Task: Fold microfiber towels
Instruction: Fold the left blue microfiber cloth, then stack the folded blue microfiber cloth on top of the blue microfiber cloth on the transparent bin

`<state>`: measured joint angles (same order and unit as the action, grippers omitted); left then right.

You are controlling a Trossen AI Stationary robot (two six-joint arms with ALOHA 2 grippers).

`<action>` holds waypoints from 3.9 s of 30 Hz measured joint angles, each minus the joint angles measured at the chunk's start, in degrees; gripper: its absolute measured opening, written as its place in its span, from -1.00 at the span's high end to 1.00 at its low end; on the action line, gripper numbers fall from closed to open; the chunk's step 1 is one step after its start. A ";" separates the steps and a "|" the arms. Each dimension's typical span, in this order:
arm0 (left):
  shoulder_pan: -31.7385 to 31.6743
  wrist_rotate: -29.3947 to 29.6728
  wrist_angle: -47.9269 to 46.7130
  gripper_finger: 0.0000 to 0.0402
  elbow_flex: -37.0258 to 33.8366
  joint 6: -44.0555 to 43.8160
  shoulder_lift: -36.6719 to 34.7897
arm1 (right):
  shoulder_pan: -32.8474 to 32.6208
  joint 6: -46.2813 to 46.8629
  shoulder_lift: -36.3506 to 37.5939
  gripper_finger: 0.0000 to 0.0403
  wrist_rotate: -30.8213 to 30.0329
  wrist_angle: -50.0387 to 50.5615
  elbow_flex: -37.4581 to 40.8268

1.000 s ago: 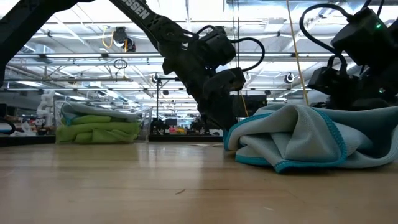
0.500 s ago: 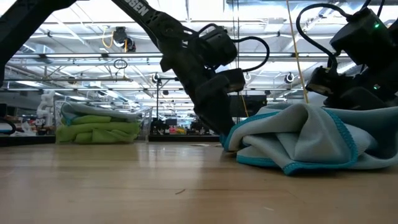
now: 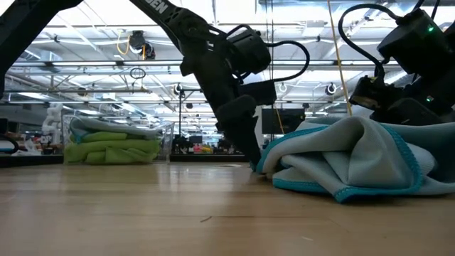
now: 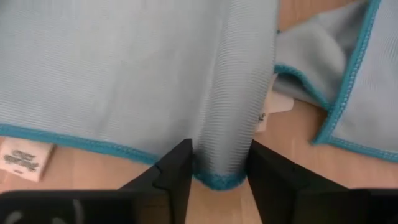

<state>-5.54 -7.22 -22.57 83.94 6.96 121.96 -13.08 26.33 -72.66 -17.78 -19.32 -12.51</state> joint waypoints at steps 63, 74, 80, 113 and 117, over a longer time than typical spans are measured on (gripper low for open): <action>-6.00 -0.89 2.37 0.27 -0.09 -5.09 -6.07 | 19.80 33.71 21.90 0.24 21.05 15.15 -0.06; -5.98 -1.29 6.09 0.08 -0.07 -13.18 -12.22 | 19.87 50.91 28.01 -0.02 24.09 26.86 -0.04; -3.59 -1.74 8.32 0.07 -0.07 -16.07 -9.46 | 18.92 57.25 30.34 0.00 28.81 36.69 -3.80; -2.21 -2.60 14.55 0.07 0.04 -10.23 4.37 | 16.74 73.78 10.25 -0.66 22.18 22.55 -5.18; -2.49 -3.51 14.31 0.07 0.04 -10.07 4.37 | 16.72 74.18 6.83 -0.66 21.80 18.70 -5.11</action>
<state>-8.03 -10.73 -8.26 83.99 -3.11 126.32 3.64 100.51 -65.84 4.02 -0.62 -17.63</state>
